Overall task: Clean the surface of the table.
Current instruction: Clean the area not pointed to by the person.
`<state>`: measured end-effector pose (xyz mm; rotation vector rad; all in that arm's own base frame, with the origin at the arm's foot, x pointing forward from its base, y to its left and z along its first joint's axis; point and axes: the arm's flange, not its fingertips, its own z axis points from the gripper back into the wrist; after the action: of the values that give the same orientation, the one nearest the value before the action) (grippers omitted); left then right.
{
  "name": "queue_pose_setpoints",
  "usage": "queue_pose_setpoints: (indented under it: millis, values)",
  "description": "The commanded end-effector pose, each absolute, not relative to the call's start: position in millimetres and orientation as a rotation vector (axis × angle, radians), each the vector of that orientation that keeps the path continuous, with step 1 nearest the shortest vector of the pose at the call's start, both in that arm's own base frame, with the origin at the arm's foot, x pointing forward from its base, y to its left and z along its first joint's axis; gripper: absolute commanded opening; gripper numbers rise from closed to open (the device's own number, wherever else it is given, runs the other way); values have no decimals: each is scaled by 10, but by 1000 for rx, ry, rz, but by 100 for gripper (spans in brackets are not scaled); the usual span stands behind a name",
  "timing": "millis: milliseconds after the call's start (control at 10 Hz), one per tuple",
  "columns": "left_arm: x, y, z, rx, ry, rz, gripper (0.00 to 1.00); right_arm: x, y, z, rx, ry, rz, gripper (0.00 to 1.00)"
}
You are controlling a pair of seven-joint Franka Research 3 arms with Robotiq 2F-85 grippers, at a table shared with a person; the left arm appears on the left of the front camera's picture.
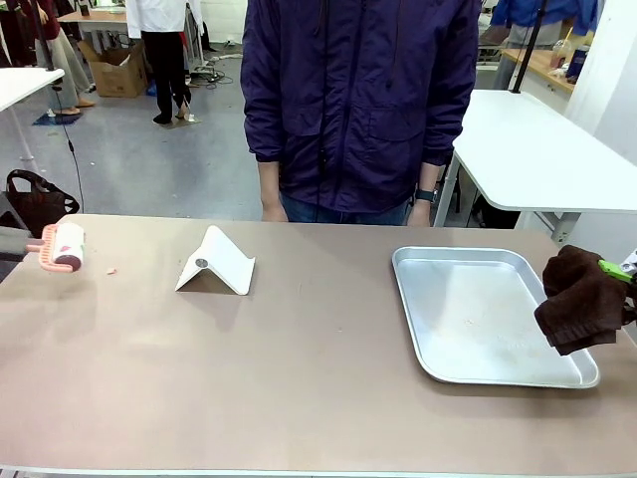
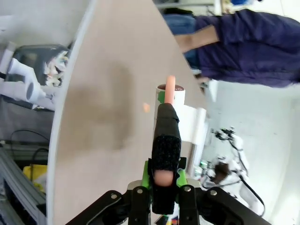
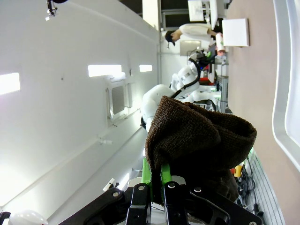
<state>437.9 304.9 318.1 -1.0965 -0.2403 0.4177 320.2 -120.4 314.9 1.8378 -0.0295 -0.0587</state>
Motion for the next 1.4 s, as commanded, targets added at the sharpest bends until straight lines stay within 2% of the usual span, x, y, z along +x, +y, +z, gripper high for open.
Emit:
queue_pose_setpoints:
  millis: [0, 500, 600, 700, 1300]
  values:
    - [4581, 3035, 3100, -1056, -174, 441, 22, 3214, -1197, 3193, 1851, -49, -63, 9]
    - [4700, 3002, 2920, -1021, -131, 444, 22, 3214, -1197, 3193, 1851, -49, -63, 9]
    - [4696, 2979, 2900, -1047, -78, 422, 22, 3214, -1197, 3193, 1851, -49, -63, 9]
    - [4710, 2941, 2880, -1026, -113, 425, 22, 3214, -1197, 3193, 1851, -49, -63, 9]
    - [4891, 2334, 2775, -1006, -59, 319, 22, 3214, -1197, 3193, 1851, -49, -63, 9]
